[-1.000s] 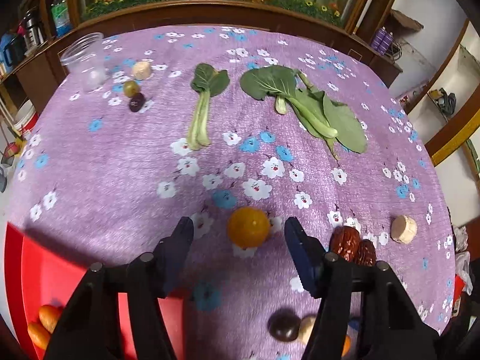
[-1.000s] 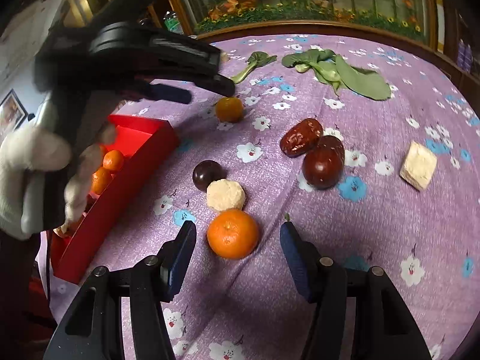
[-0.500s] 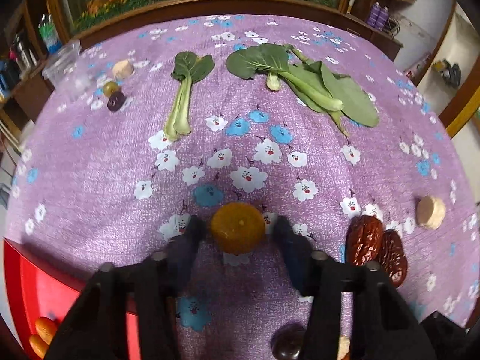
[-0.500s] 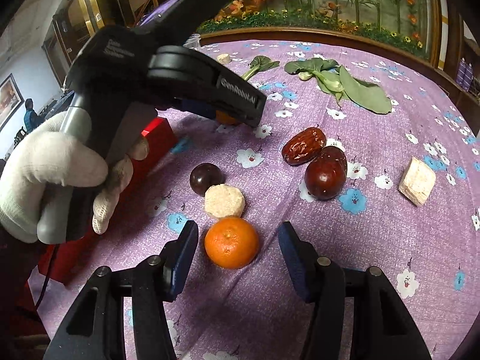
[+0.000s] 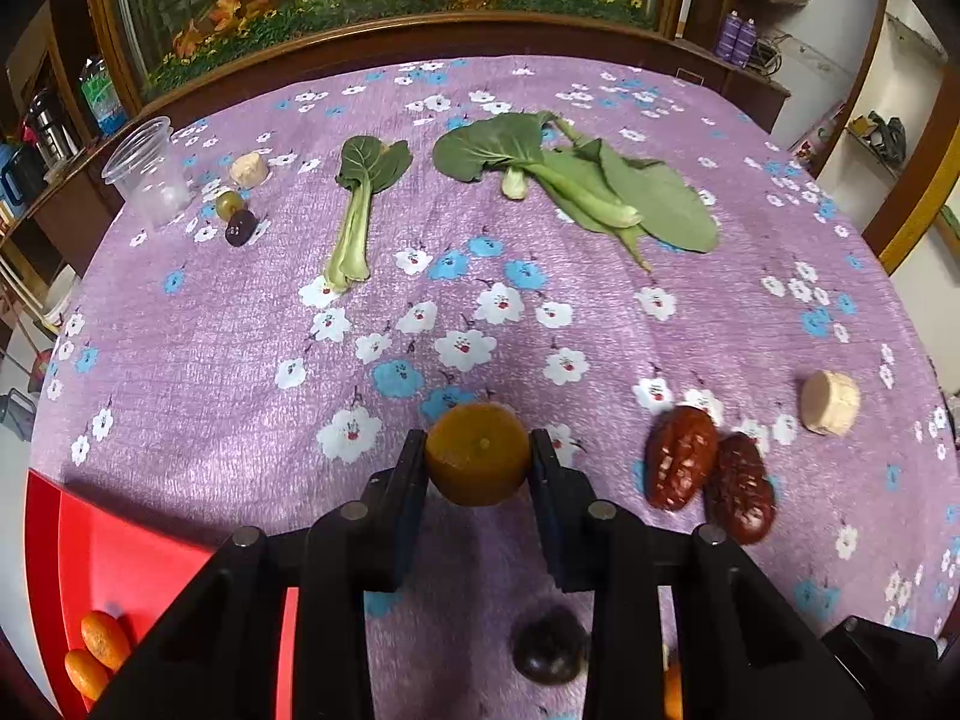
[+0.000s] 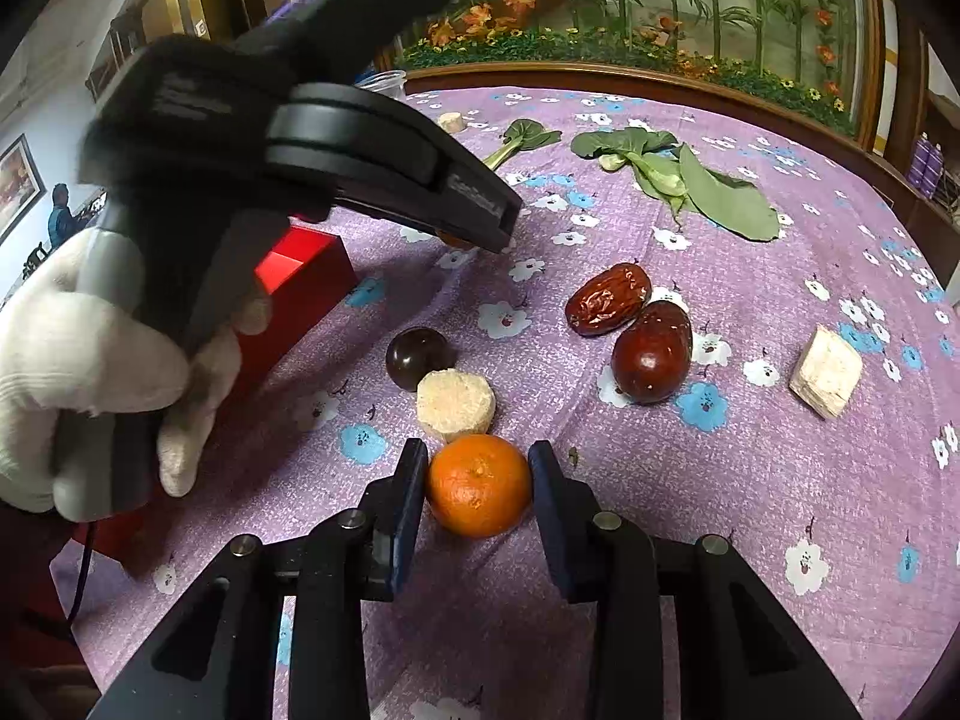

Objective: Organize fruits
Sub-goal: 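Grasp a mandarin with the right tool while the left tool grasps another mandarin, then lift and carry both mandarins toward the red tray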

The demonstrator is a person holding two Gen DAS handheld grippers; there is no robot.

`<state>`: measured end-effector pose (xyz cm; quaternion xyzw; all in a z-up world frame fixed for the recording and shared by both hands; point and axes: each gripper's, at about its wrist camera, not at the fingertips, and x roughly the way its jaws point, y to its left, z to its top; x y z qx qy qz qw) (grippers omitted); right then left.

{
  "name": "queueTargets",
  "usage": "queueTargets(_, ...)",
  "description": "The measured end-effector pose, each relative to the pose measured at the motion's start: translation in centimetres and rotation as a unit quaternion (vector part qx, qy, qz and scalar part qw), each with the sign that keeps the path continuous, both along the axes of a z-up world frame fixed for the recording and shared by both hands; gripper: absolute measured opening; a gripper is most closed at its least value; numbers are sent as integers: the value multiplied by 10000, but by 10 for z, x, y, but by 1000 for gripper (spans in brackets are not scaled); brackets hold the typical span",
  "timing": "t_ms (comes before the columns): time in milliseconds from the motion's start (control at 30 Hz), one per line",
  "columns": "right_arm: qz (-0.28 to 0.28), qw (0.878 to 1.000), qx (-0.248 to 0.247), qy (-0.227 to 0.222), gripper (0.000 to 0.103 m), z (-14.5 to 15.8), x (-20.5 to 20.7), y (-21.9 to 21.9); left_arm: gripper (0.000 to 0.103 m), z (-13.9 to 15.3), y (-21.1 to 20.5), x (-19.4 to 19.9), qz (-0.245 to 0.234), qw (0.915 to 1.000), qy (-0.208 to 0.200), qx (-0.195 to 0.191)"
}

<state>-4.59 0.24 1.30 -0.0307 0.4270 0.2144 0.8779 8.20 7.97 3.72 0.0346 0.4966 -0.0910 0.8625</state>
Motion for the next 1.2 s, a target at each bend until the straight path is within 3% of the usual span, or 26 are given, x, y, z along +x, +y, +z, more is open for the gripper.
queueTargets(667,-423,9983,400,75,38,8,-27,-28,32,22,1,-83,-113,9978,-175,-635)
queueTargets(1200,-267,9987,431,-53,38,17,-60,-6,32,33,32,-154,109,9922,-247,-1215)
